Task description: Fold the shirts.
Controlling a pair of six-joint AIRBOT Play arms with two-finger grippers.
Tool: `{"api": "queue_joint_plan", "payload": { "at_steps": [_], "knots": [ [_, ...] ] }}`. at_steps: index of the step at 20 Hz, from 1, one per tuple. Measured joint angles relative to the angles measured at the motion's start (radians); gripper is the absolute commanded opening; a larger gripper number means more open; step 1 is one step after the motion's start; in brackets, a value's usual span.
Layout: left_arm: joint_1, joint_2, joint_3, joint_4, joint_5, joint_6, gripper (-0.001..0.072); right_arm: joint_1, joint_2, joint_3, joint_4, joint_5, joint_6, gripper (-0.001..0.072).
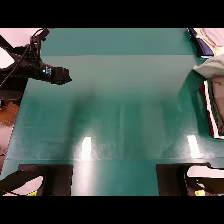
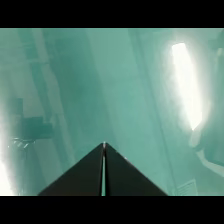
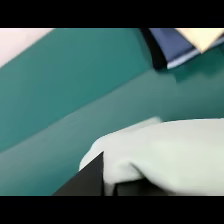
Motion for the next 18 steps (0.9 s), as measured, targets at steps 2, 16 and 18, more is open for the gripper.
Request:
{"api": "queue_joint_plan", "payload": {
  "at_steps": [2,16,18],
  "knots": [
    [0.0,0.0,0.0,0.0,0.0,0.0,0.003,-0.026,0.0,0.072,0.0,0.037,-0.018,0.001],
    [0.0,0.0,0.0,0.0,-0.002,0.005,0.003,-0.134,0.212,-0.002,-0.505,0.372,0.153,0.0015],
    [0.0,0.0,0.0,0.0,-0.002,0.013,0.003,-0.177,0.275,-0.101,-0.559,0.383,0.18,0.008]
  ]
}}
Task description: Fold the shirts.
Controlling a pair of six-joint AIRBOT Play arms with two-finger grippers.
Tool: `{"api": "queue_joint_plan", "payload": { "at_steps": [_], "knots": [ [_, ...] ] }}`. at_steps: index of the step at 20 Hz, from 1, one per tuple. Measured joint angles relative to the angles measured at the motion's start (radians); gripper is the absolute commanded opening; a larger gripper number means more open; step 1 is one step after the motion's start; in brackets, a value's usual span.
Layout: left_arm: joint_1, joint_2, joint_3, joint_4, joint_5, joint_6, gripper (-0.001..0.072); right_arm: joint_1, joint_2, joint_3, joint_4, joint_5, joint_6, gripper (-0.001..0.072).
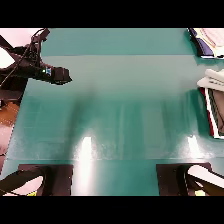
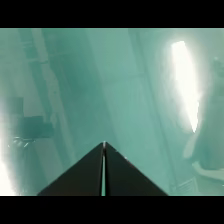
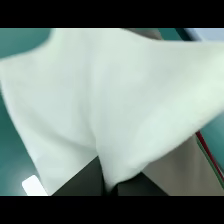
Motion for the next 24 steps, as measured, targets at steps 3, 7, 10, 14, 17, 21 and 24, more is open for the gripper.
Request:
{"api": "queue_joint_plan", "payload": {
  "at_steps": [3,7,10,14,17,21,24],
  "knots": [
    [0.0,0.0,0.0,0.0,0.0,0.011,0.0031,-0.074,0.077,-0.129,-0.043,0.005,0.02,0.0632],
    [0.0,0.0,0.0,0.0,0.004,0.018,0.0031,-0.119,0.158,-0.251,-0.057,-0.008,0.034,0.0629],
    [0.0,0.0,0.0,0.0,0.013,0.019,0.0031,-0.075,0.2,-0.277,-0.019,-0.03,0.036,0.0615],
    [0.0,0.0,0.0,-0.011,0.018,0.018,0.0031,0.098,0.239,-0.281,0.114,-0.05,0.037,0.0142],
    [0.0,0.0,0.0,-0.015,0.026,0.014,0.0031,0.285,0.257,-0.282,0.167,-0.058,0.038,0.0016],
    [0.0,0.0,0.0,-0.018,0.027,0.014,0.0031,0.532,0.266,-0.282,0.187,-0.091,0.037,0.0016],
    [0.0,0.0,0.0,-0.019,0.029,0.013,0.003,0.671,0.267,-0.282,0.176,-0.127,0.037,0.0016]
  ]
}}
